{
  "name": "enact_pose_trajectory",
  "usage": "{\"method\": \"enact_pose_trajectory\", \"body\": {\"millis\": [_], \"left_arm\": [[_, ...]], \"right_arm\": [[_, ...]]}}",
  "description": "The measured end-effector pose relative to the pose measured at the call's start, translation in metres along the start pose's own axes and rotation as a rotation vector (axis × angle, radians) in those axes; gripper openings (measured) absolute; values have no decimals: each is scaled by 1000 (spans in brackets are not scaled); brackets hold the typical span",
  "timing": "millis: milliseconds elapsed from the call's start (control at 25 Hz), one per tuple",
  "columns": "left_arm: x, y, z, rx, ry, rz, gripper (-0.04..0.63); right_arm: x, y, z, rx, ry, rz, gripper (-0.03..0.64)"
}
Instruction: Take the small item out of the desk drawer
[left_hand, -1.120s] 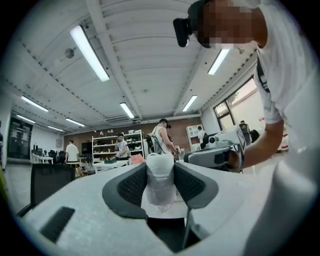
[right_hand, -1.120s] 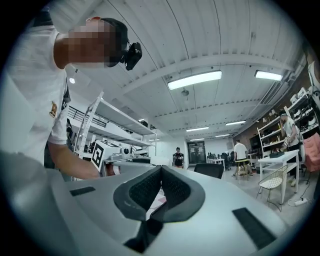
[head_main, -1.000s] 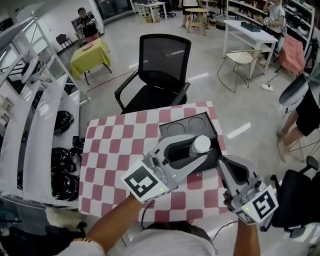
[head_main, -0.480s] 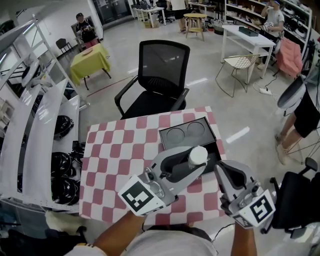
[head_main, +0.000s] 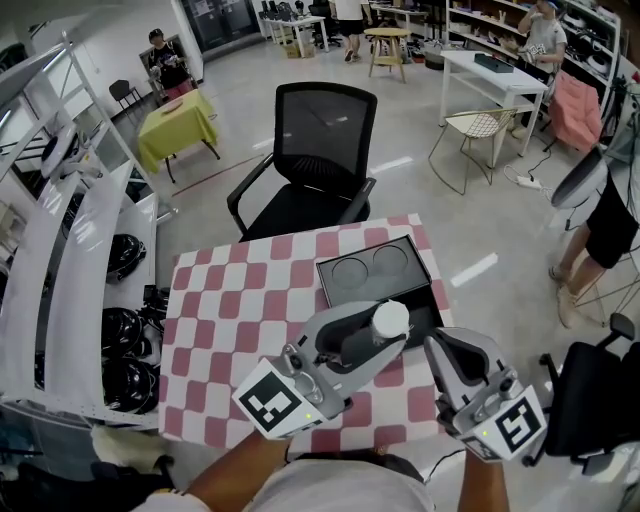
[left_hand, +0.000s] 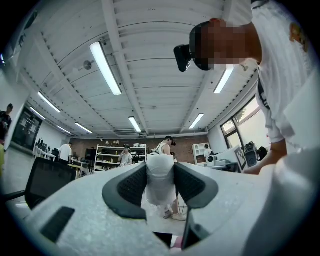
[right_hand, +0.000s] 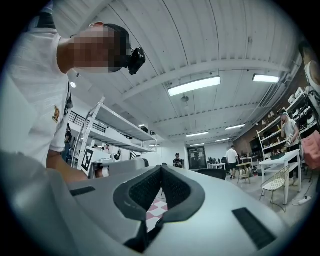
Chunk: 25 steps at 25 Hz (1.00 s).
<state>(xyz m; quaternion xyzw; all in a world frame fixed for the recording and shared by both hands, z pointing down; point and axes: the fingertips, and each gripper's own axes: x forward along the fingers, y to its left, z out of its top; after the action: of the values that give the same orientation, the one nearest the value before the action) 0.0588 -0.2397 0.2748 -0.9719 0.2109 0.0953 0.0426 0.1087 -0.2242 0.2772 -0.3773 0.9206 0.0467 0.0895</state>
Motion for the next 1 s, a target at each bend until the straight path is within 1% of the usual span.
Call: {"method": "enact_pose_trajectory", "body": {"millis": [360,600,1000], "left_arm": [[4,3,-4,-12,2,-13,181],[5,4,-7,-24,9,-15,181],[6,4,-8,-24,11,-27,181]], "right_arm": [[0,-3,-2,-17,-10,-15,12],[-1,-4,-5,-21,6,-21,11],[0,-2,-6,-23,9,-15,11]]}}
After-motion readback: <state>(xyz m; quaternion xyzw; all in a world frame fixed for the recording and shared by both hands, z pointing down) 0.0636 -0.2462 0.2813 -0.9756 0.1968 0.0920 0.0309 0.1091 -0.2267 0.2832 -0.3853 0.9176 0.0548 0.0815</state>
